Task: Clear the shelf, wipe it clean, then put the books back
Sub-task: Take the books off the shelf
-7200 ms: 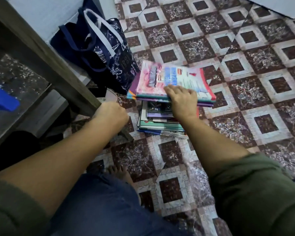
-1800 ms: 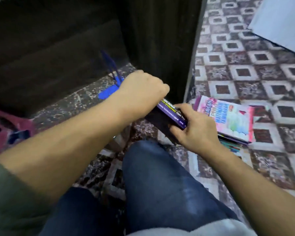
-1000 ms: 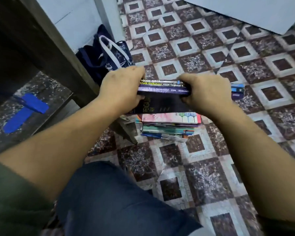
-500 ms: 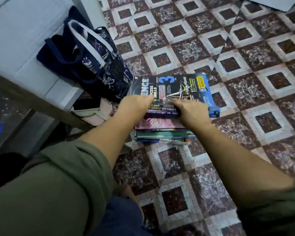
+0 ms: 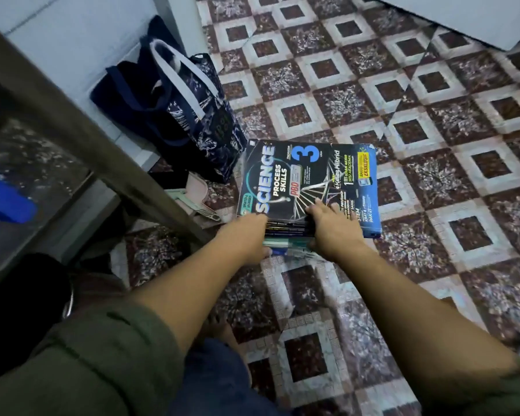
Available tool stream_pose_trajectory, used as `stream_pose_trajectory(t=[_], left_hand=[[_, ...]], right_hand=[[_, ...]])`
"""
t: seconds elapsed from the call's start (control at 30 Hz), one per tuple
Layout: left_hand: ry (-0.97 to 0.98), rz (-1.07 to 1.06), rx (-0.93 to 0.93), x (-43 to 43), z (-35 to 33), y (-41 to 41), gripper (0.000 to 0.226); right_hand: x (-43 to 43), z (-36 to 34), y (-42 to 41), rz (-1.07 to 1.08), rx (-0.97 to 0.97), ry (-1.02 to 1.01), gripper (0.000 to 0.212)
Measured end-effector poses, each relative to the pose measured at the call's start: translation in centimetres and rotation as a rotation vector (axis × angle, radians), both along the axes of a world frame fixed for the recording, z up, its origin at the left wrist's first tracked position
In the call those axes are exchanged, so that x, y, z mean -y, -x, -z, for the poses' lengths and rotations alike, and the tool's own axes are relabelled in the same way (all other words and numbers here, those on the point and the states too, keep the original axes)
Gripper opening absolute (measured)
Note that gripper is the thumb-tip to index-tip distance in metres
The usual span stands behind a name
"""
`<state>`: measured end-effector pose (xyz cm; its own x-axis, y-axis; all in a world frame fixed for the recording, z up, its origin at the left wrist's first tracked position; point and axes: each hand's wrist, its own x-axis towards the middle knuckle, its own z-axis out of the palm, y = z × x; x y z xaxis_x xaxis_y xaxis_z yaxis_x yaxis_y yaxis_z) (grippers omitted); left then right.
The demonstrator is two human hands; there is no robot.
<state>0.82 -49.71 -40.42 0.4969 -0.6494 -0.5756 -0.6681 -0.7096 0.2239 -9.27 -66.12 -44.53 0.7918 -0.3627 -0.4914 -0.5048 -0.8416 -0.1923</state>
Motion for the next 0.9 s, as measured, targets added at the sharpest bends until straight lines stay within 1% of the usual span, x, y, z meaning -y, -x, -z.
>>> stream_pose_trajectory(t=[0.07,0.17,0.23,0.4,0.57,0.63,0.7,0.77,0.9], left_hand=[[0.063,-0.055,-0.038,-3.0,-3.1,0.8,0.051],[0.126,-0.199,-0.067,-9.9,-7.8,1.9,0.045],[0.136,-0.29,0.001,-15.5,-10.7,2.5,0.045],[0.047,-0.629,0.221,-29.7,-17.2,5.1,0.051],[-0.023,-0.893,0.379,-41.0,-23.3,8.9,0.053],[-0.015,-0.946,0.518,-45.1,-25.4,10.3,0.054],[-0.004,-0.973,0.71,-48.7,-26.9,11.7,0.051],[-0.048,-0.989,0.911,-51.7,-28.1,13.2,0.051],[-0.065,-1.119,1.257,-54.8,-29.4,16.2,0.065]], right_hand=[[-3.0,-2.1,0.3,-0.034,0.019,0.008,0.06],[-8.6,-7.1,0.5,-0.184,0.214,-0.094,0.061],[-12.6,-11.1,0.0,-0.307,0.312,-0.179,0.056],[-22.8,-18.9,-2.2,-0.635,0.351,-0.218,0.042],[-33.7,-24.1,-2.8,-0.896,0.397,-0.248,0.043],[-37.9,-25.9,-2.9,-0.989,0.419,-0.261,0.042],[-42.0,-27.4,-3.0,-1.081,0.431,-0.26,0.043],[-45.8,-28.6,-3.1,-1.16,0.455,-0.263,0.046],[-52.3,-30.7,-3.2,-1.275,0.542,-0.271,0.043]])
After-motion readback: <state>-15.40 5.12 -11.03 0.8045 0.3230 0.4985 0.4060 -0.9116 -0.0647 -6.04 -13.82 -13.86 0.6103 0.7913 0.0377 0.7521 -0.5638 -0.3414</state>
